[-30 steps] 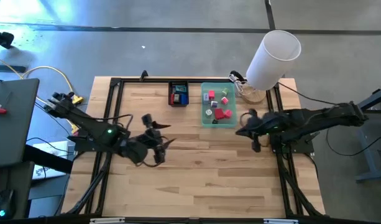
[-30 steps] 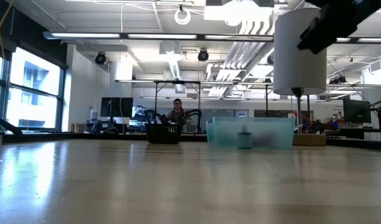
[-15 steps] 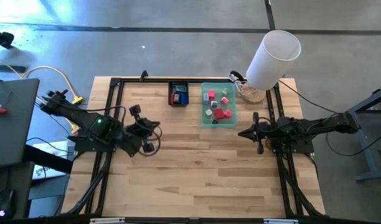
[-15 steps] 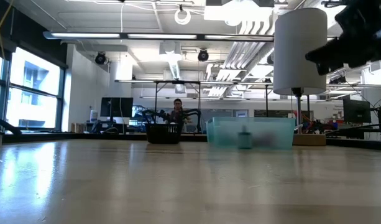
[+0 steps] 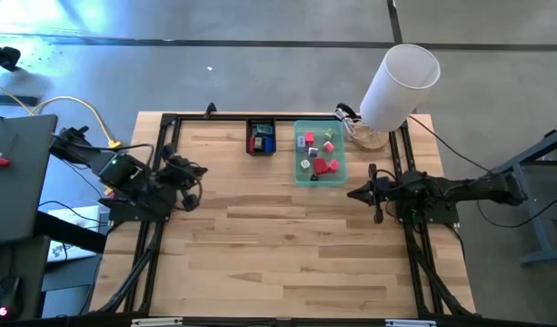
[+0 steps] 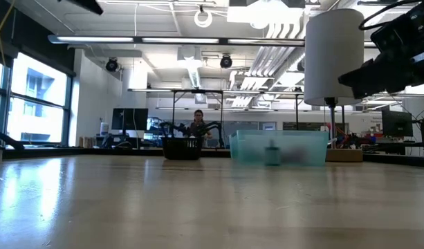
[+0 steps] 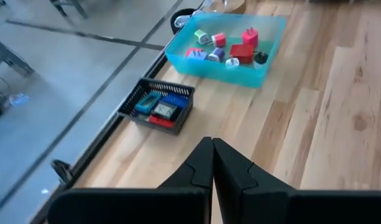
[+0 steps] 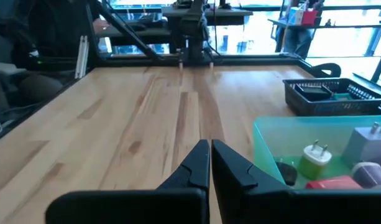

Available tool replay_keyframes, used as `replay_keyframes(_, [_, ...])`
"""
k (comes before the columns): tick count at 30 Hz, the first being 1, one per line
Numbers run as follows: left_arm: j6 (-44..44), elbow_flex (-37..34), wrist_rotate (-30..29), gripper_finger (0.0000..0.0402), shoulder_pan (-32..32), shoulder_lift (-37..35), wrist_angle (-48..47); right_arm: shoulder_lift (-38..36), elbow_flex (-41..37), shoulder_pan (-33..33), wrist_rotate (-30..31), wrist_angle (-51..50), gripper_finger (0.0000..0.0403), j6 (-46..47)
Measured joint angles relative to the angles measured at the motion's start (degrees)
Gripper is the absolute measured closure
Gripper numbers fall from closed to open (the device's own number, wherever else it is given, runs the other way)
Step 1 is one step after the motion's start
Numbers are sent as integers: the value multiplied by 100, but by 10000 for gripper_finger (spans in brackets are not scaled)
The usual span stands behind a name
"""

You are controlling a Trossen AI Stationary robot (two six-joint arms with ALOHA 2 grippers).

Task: Pick & Place Office items
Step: Return to Home Position

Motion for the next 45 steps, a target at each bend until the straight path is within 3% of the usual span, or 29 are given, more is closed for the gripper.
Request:
replay_keyframes(4, [-482,-675,-90,401,-232,-571,273,4,-2,-131,-73,1,400,0])
replay_keyframes(8, [-502,-1442,-106,401,-565,-1000,1163,4,-3,-151,-169,57,400,32])
replay_keyframes(19, [688,-3165,-74,401,-1221,-1212,4025,6,-7,-149,-232,71,399,142])
replay_keyframes(27, [805,-4021,1499,401,-1116,-1223,4876,6,-9,-149,-230,66,399,251])
replay_keyframes(33, [1196,-4550,1754,401,-1166,-1484,5323,6,-9,-149,-228,35,399,346])
replay_keyframes(36, [1348,-4829,2263,401,-1219,-1767,5481,6,-11,-147,-230,-23,400,459])
replay_keyframes(45, [1811,-5917,3211,401,-1071,-2569,7098,9,-13,-147,135,-148,400,444])
